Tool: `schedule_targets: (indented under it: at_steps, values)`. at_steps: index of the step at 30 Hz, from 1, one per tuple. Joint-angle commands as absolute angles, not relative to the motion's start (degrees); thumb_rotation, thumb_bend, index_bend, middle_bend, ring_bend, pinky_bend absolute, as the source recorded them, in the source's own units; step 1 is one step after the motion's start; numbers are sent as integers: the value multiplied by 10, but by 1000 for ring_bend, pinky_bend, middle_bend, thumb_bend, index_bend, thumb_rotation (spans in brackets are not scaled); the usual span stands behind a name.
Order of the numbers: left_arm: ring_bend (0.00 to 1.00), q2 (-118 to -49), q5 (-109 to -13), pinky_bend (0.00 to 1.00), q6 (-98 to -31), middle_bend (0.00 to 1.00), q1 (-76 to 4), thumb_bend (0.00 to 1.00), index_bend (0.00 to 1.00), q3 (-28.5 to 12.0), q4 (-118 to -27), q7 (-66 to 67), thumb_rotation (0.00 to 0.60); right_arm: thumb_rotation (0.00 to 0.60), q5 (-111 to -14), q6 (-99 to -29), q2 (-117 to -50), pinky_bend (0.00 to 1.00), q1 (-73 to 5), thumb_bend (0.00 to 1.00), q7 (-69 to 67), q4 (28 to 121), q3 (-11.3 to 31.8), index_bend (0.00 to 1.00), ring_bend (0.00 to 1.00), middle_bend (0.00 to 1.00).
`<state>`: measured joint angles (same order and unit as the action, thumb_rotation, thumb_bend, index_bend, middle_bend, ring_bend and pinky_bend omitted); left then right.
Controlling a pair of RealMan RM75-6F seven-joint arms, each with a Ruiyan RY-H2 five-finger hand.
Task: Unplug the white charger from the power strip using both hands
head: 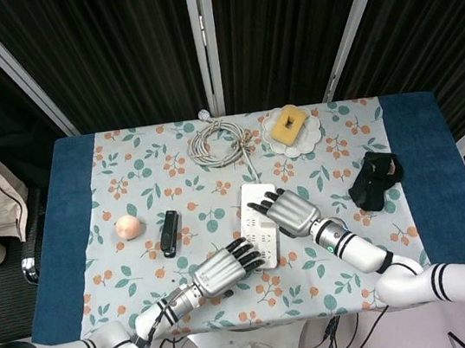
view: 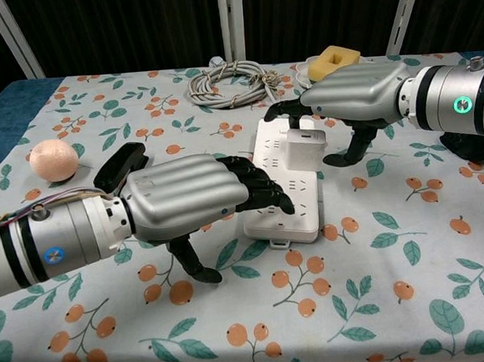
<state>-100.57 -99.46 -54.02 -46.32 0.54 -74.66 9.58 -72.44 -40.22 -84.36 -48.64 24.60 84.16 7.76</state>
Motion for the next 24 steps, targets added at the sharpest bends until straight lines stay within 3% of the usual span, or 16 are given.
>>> schedule_targets:
  at_steps: [1,17,24]
  values:
    - [115,-1007,-994,125,-545,155,-464,109,167,8,-744,93,600,600,-719,-399,-848,276,-495,327,257,832,73,125,149,276]
    - [115,-1020,-996,120,-560,161,-470,106,182,20,-720,81,600,600,-779,-420,-861,288,-511,327,208,801,55,274,195,359]
    - [115,-1022,-996,120,-561,161,-474,105,185,24,-716,79,600,600,-793,-432,-863,342,-507,327,189,793,47,486,307,434]
